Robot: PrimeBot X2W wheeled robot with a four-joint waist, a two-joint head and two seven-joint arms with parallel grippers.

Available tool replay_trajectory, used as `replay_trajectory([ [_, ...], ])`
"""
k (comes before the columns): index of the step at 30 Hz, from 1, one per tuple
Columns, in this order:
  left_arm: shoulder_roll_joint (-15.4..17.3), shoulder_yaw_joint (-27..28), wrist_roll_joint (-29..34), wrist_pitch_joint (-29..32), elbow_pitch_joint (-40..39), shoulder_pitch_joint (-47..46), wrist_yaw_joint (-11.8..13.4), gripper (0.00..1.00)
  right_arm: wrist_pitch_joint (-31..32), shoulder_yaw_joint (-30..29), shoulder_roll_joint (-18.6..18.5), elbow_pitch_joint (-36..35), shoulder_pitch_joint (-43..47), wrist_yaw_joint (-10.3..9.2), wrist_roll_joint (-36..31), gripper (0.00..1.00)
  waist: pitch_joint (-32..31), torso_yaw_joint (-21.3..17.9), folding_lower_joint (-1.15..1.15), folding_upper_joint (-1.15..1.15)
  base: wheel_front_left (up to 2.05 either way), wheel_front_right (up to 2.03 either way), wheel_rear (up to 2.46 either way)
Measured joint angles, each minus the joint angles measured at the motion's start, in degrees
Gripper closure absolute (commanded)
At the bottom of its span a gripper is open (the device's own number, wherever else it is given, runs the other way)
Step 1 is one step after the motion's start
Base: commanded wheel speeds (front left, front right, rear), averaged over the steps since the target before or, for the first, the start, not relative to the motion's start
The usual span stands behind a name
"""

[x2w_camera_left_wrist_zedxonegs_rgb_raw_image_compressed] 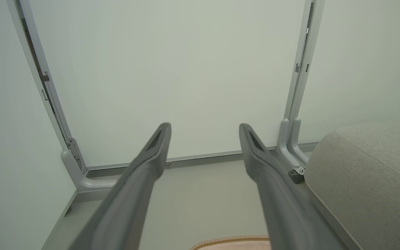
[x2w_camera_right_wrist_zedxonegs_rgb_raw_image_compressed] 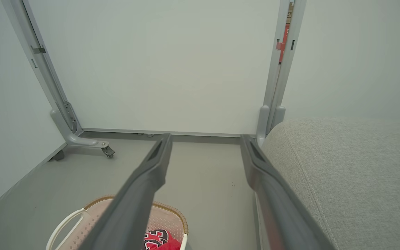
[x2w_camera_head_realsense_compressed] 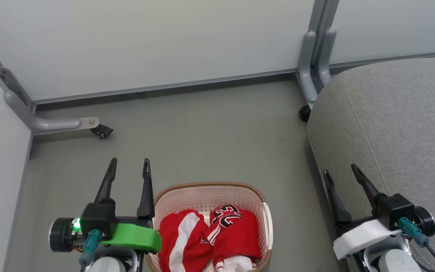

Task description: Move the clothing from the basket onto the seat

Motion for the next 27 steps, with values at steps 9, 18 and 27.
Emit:
replay_trajectory([
  [9, 0.02, -0.12, -2.05, 0.00, 1.08, 0.00, -0.60, 0.00, -0.01, 0.00, -0.02, 0.79, 0.01, 0.00, 0.74, 0.00, -0.37, 0.06, 0.00, 0.00, 0.00, 0.00, 0.00],
  [18, 0.02, -0.45, -2.69, 0.00, 1.91, -0.01, -0.81, 0.00, -0.01, -0.01, -0.02, 0.82, 0.01, 0.00, 1.52, 0.00, -0.25, 0.04, 0.00, 0.00, 0.00, 0.00, 0.00],
  [27, 0.02, -0.40, -2.67, 0.00, 2.05, -0.43, -0.96, 0.00, -0.01, 0.13, -0.02, 0.85, -0.03, 0.00, 1.96, 0.00, 0.28, -0.25, 0.00, 0.00, 0.00, 0.00, 0.00],
])
